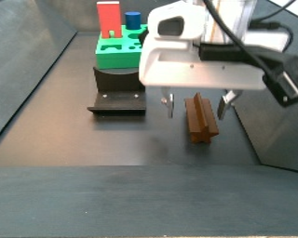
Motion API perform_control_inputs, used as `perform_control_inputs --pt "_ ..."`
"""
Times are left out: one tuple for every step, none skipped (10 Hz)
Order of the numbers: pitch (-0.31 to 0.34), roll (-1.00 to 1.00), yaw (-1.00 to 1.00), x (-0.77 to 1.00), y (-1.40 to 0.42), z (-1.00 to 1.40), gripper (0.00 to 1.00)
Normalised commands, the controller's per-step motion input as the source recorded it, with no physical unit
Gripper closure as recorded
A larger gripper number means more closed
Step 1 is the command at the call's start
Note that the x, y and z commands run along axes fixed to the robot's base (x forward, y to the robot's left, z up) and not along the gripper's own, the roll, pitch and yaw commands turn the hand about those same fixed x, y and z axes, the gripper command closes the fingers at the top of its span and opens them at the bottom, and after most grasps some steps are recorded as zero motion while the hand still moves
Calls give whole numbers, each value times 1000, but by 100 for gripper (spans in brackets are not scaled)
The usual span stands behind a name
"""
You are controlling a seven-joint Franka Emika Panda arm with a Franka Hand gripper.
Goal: Pick up the star object. Move up. Place the star object on the fixture. Regrasp the star object. Move to above the board. Insert the star object.
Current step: Pick up the star object.
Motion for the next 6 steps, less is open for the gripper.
perform_control_inputs --pt "-211 -110 -26 -174 140 -351 0" --pt "-206 -94 -23 -180 129 -394 0" --pt "-194 -80 -100 -243 66 -400 0" --pt "-187 -110 -351 -177 0 -483 0" --pt "-164 -137 -503 -117 0 -500 0" --pt "-146 -157 -523 -111 20 -434 0"
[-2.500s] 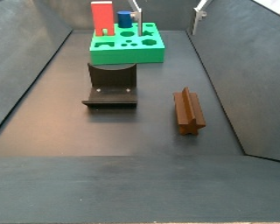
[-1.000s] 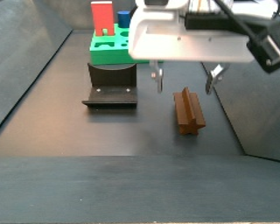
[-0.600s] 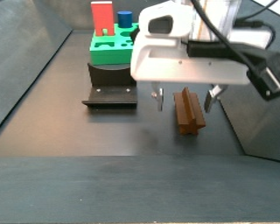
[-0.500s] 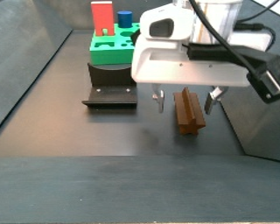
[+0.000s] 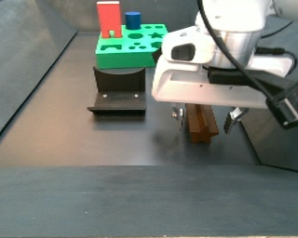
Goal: Pick up the star object. Move up. Place the star object on the fixture. Regrasp the star object. Move to above the board. Insert the star object.
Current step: Pick up the star object.
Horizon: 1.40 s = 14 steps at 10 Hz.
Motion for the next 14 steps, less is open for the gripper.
perform_control_inputs --pt "-153 -167 -469 -100 54 -326 0" --pt "0 6 0 0 0 0 0" --pt "0 17 -3 0 0 0 0" --pt "0 30 0 0 0 0 0" --pt "0 0 0 0 0 0 0" --pt "0 0 0 0 0 0 100" --pt "0 0 0 0 0 0 100" --pt "0 0 0 0 0 0 100" --pt "0 0 0 0 0 0 100" --pt "0 0 0 0 0 0 100" --pt "0 0 0 0 0 0 100" --pt "0 0 0 0 0 0 100" --pt "0 0 0 0 0 0 100" --pt "0 0 0 0 0 0 100"
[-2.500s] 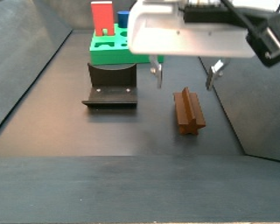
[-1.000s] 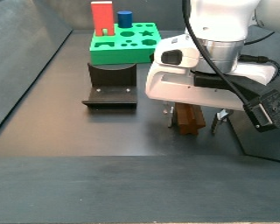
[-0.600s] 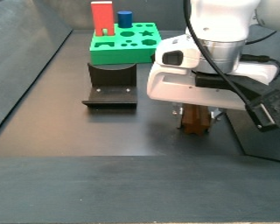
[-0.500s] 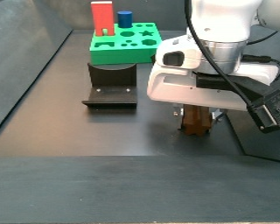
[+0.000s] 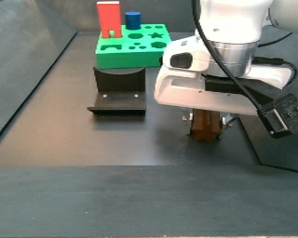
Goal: Pick up the star object. Move up. Place the star object on the fixture. Regrasp the star object. Move to above the board. Insert the star object.
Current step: Pick up the star object, then move up, then place the star object on the fixture.
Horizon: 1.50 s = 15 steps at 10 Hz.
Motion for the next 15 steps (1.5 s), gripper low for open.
perform_control_inputs --pt "0 0 0 0 0 0 100" --pt "0 0 0 0 0 0 100" --pt "0 0 0 0 0 833 100" --pt "-25 16 -4 66 24 820 100" --pt "6 18 -14 48 23 732 100" --pt "30 31 -23 13 13 573 100" --pt "36 39 -25 1 8 487 100" --pt "47 61 -30 -14 3 263 100" --pt "53 70 -32 -19 2 172 100" --pt "0 0 0 0 0 1000 100" --pt "10 -1 3 -4 -1 1000 100" --pt "29 4 -2 -14 0 1000 100" --pt "37 17 -12 -17 1 1000 100" --pt "47 39 -25 -23 4 1000 100" --pt "53 53 -31 -28 5 1000 100"
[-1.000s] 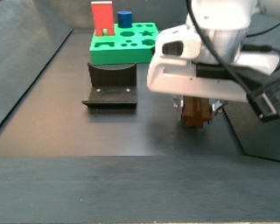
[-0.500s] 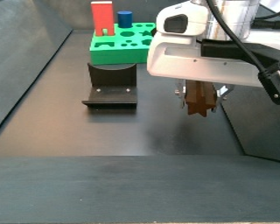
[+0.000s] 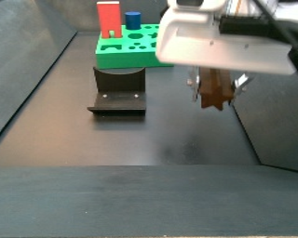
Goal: Pick up the star object. Move up. Place the star object on the fixture. Regrasp the star object. Move to above the board. Insert the star object.
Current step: Place the star object on the fixture.
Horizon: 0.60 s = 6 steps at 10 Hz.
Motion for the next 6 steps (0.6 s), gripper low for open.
perform_control_inputs --pt "56 66 -28 -31 6 1000 100" --pt "60 76 -16 -35 4 1000 100" --pt "64 81 -2 -36 2 1000 100" --pt "69 91 10 -30 1 876 100" --pt "75 96 12 -26 0 782 100" --pt "83 101 19 -14 -1 596 100"
